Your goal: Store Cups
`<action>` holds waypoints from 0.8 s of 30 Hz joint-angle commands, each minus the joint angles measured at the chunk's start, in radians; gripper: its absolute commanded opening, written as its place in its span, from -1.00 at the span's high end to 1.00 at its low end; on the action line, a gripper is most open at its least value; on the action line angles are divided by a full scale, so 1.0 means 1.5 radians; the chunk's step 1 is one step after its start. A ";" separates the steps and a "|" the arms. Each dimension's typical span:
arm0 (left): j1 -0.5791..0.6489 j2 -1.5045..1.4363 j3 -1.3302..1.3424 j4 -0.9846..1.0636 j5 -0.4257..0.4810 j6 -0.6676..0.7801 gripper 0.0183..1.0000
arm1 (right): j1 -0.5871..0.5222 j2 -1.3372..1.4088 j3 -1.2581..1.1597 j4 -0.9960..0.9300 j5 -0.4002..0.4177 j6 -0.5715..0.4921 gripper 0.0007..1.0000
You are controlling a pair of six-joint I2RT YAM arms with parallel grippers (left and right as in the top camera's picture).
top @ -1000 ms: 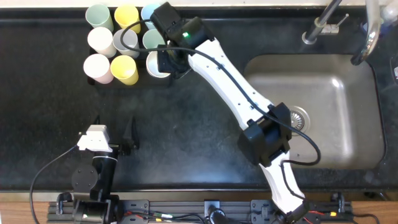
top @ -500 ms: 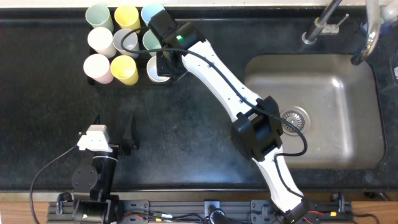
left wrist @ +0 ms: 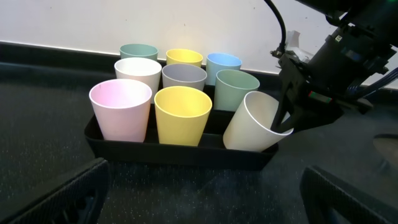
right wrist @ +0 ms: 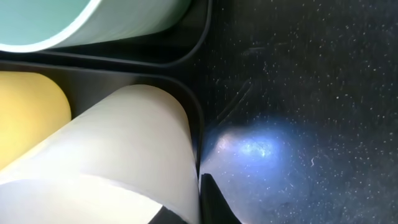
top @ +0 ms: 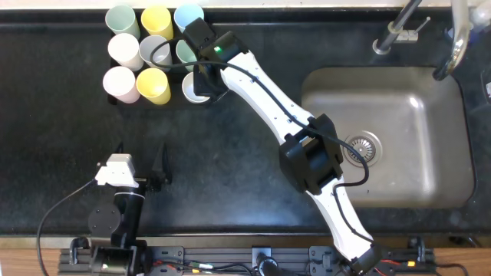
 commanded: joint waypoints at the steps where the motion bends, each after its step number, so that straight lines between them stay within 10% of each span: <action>1: -0.006 -0.007 -0.001 -0.003 0.011 0.014 -1.00 | 0.007 0.001 0.012 0.008 0.007 0.002 0.67; 14: -0.006 -0.007 -0.001 -0.003 0.011 0.014 -1.00 | 0.007 -0.089 0.012 0.028 0.014 -0.046 -0.28; 21: -0.006 -0.007 -0.001 -0.003 0.011 0.014 -1.00 | -0.010 -0.274 0.012 0.006 0.092 -0.137 -1.00; 24: -0.006 -0.007 -0.001 -0.003 0.011 0.014 -1.00 | -0.030 -0.361 -0.005 -0.019 0.153 -0.202 -0.99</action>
